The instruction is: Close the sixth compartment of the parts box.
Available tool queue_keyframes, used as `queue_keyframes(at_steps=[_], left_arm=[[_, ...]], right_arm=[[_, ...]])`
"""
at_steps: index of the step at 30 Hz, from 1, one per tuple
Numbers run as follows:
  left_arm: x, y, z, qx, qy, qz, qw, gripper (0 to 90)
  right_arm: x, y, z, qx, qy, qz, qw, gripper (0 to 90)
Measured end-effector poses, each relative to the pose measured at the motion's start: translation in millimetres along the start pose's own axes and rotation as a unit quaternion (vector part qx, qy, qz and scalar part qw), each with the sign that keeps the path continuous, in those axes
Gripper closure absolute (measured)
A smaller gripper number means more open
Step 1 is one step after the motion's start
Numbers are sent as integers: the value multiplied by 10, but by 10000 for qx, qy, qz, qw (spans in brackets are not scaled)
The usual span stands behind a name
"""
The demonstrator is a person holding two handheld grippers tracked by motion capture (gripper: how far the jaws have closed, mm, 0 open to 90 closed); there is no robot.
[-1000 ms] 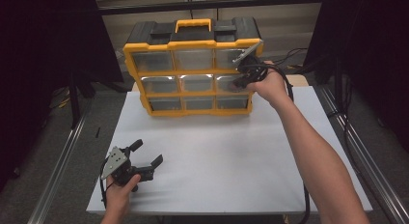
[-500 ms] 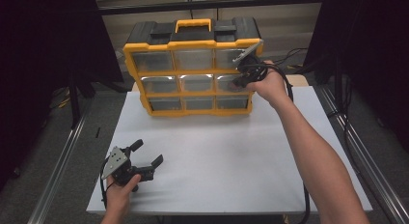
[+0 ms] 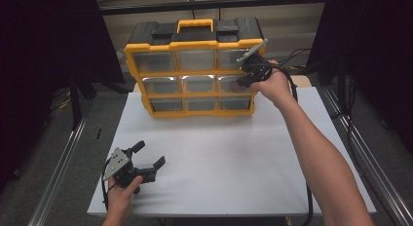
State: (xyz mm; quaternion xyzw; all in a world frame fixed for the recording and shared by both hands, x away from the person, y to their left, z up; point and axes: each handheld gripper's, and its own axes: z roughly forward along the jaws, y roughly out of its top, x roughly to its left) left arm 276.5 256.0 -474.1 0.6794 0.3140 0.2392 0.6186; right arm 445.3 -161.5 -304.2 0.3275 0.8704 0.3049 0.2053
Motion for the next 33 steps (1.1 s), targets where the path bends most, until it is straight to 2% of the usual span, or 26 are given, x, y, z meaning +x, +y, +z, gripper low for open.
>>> queue_keyframes(at_steps=[9, 10, 11, 14, 18, 22, 23, 25, 26, 27, 33], left_arm=[[-3, 0, 1, -5, -35, -23, 10000, 30], [8, 3, -4, -2, 28, 49, 10000, 30], [2, 1, -3, -7, 14, -12, 10000, 30], [4, 1, -5, 0, 32, 20, 10000, 30], [-2, -1, 2, -12, -28, -33, 10000, 30], [7, 2, -3, -7, 28, 36, 10000, 30], [1, -1, 2, -13, -24, -20, 10000, 30], [1, -1, 1, -19, 29, -11, 10000, 30], [0, -2, 5, -30, -11, -40, 10000, 30], [2, 0, -1, -18, 37, -22, 10000, 30], [3, 2, -3, -9, 14, 5, 10000, 30]], right_arm=[[1, 2, 9, -7, -17, -16, 10000, 900], [0, 3, 12, -15, -17, -6, 10000, 900], [1, 4, 11, -20, -26, 5, 10000, 900], [2, 3, 15, -29, -52, 36, 10000, 900], [1, 3, 30, -14, -36, 1, 10000, 900], [-7, 6, 35, -47, -28, 18, 10000, 900], [-5, 8, 38, -41, -32, 37, 10000, 900], [-13, 8, 44, -57, -28, 17, 10000, 900], [-17, 7, 47, -70, -22, 22, 10000, 900], [-17, 6, 46, -67, -31, 45, 10000, 900], [-24, 6, 54, -76, -42, 7, 10000, 900]])
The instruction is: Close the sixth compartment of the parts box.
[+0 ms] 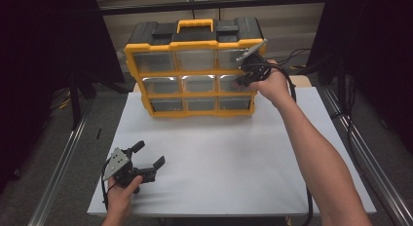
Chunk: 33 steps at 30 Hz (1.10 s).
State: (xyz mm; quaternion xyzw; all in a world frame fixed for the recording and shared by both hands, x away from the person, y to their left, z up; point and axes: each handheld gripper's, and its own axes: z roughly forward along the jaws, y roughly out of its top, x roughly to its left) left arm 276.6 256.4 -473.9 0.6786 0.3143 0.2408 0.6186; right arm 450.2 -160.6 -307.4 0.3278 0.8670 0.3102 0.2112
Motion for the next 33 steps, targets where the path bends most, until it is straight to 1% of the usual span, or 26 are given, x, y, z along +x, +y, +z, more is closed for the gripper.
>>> queue_keyframes(at_steps=[1, 3, 4, 5, 8, 9, 13, 14, 17, 19, 20, 21, 22, 24, 25, 26, 27, 29, 30, 31, 33], left_arm=[[-1, -1, 1, -6, -5, -12, 10000, 30], [5, 0, 0, 2, 16, 22, 10000, 30], [2, -2, 4, -3, -19, -12, 10000, 30], [-3, -4, 6, -17, 2, -51, 10000, 30], [-2, -4, 8, 1, -3, -29, 10000, 30], [-1, -4, 7, 3, -3, -26, 10000, 30], [1, -3, 7, 9, 30, -12, 10000, 30], [5, -2, 4, 38, 17, 28, 10000, 30], [2, -3, 7, 49, 2, 21, 10000, 30], [3, -4, 10, 55, 9, 17, 10000, 30], [8, -5, 13, 43, -34, 23, 10000, 30], [11, -5, 14, 47, -30, 28, 10000, 30], [5, -6, 22, -3, -6, -18, 10000, 31], [4, -8, 24, 37, -2, -12, 10000, 30], [14, -7, 18, 87, -16, 59, 9999, 30], [17, -5, 16, 90, 2, 96, 9999, 30], [12, -6, 19, 78, -19, 51, 10000, 31], [9, -7, 21, 51, -43, 17, 10000, 31], [0, -9, 30, -12, -20, -77, 10000, 31], [1, -9, 30, -12, -21, -77, 10000, 30], [-1, -9, 32, -16, -25, -85, 10000, 31]], right_arm=[[3, -2, 2, -11, -22, 28, 10000, 900], [-4, -2, 3, -8, 11, 13, 10000, 900], [0, -3, 8, -28, -27, 30, 10000, 900], [0, -3, 9, -26, -23, 30, 10000, 900], [-3, -5, 14, -25, -29, -12, 10000, 900], [-6, -4, 12, 19, -12, -21, 10000, 900], [-7, -10, 17, 1, -32, -36, 10000, 900], [-5, -10, 21, -21, -51, -56, 10000, 900], [-1, -12, 20, -19, -58, -85, 9999, 900], [0, -15, 17, -34, -57, -56, 10000, 900], [1, -19, 14, -38, -42, -26, 10000, 894], [-1, -20, 10, -26, 5, -15, 10000, 881], [3, -20, 3, -26, 25, 16, 10000, 867], [15, -20, -7, -86, 21, 33, 10000, 835], [17, -15, -16, -86, 71, 65, 9999, 807], [28, -11, -19, -107, 32, 142, 9998, 791], [24, -11, -31, -73, 116, 136, 9998, 785], [38, -15, -35, -36, 111, 175, 9998, 756], [40, -19, -36, -28, 146, 194, 9997, 737], [39, -22, -43, -4, 222, 197, 9996, 722], [51, -31, -54, -4, 252, 284, 9993, 676]])
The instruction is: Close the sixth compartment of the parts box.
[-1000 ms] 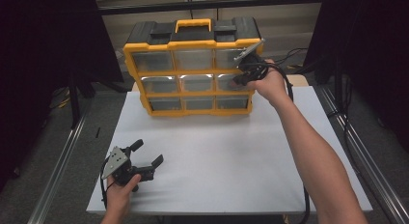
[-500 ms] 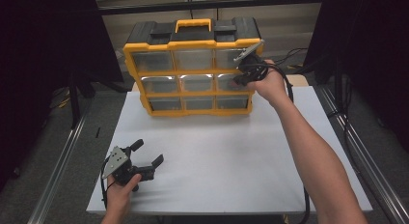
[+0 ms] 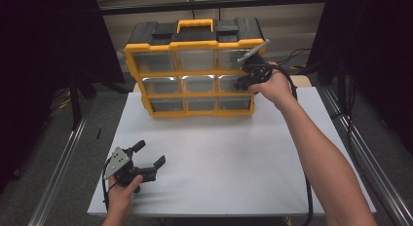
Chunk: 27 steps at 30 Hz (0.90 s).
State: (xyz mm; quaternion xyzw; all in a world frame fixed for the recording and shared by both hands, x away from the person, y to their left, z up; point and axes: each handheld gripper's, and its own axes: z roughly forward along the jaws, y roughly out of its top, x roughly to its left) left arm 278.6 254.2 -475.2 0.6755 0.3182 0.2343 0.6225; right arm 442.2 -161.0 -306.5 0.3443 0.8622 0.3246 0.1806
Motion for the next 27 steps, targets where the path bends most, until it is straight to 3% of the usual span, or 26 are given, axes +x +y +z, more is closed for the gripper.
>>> queue_keyframes(at_steps=[1, 2, 13, 20, 27], left_arm=[[-27, -4, 20, -113, 55, -156, 9998, 31], [3, -1, -3, 54, -57, 77, 9999, 31], [-3, -5, 4, 70, 7, 77, 9999, 31], [6, -3, -4, 91, -14, 120, 9999, 30], [5, 1, -4, 76, -49, 130, 9999, 30]], right_arm=[[8, -9, -5, 0, 31, 70, 10000, 651], [13, -15, -5, -28, 26, 101, 9999, 627], [98, -111, -60, -10, 293, 245, 9993, 462], [144, -212, -69, 86, 368, 230, 9990, 355], [190, -347, -80, 8, 498, 220, 9985, 260]])
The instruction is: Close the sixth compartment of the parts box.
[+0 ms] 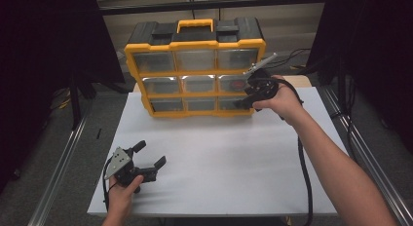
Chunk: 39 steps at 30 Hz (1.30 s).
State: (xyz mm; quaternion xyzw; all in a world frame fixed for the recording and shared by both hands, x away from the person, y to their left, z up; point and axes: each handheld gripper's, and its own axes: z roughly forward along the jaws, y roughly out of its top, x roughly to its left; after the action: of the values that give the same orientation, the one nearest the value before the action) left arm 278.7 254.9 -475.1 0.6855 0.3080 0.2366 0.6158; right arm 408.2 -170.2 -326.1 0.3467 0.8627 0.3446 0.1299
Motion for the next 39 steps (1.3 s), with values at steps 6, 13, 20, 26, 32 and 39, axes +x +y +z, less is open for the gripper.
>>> queue_keyframes(at_steps=[6, 13, 20, 26, 32, 39], left_arm=[[-3, -3, -1, 16, -18, -13, 10000, 31], [11, 3, -20, 84, 19, 60, 9999, 31], [11, 3, -19, 69, 20, 51, 10000, 31], [-6, 0, -6, -23, 44, -78, 10000, 30], [-5, 3, -7, -55, 63, -75, 9999, 30], [-5, 5, -15, -15, 99, -56, 9999, 30]], right_arm=[[57, -102, -14, 57, 7, -6, 10000, 213], [97, -195, -7, 113, 15, -86, 9999, 193], [157, -275, 26, 210, -8, -172, 9996, 173], [191, -349, 34, 232, 17, -213, 9995, 168], [218, -438, 38, 255, -14, -227, 9994, 163], [256, -558, 31, 207, 38, -235, 9995, 159]])
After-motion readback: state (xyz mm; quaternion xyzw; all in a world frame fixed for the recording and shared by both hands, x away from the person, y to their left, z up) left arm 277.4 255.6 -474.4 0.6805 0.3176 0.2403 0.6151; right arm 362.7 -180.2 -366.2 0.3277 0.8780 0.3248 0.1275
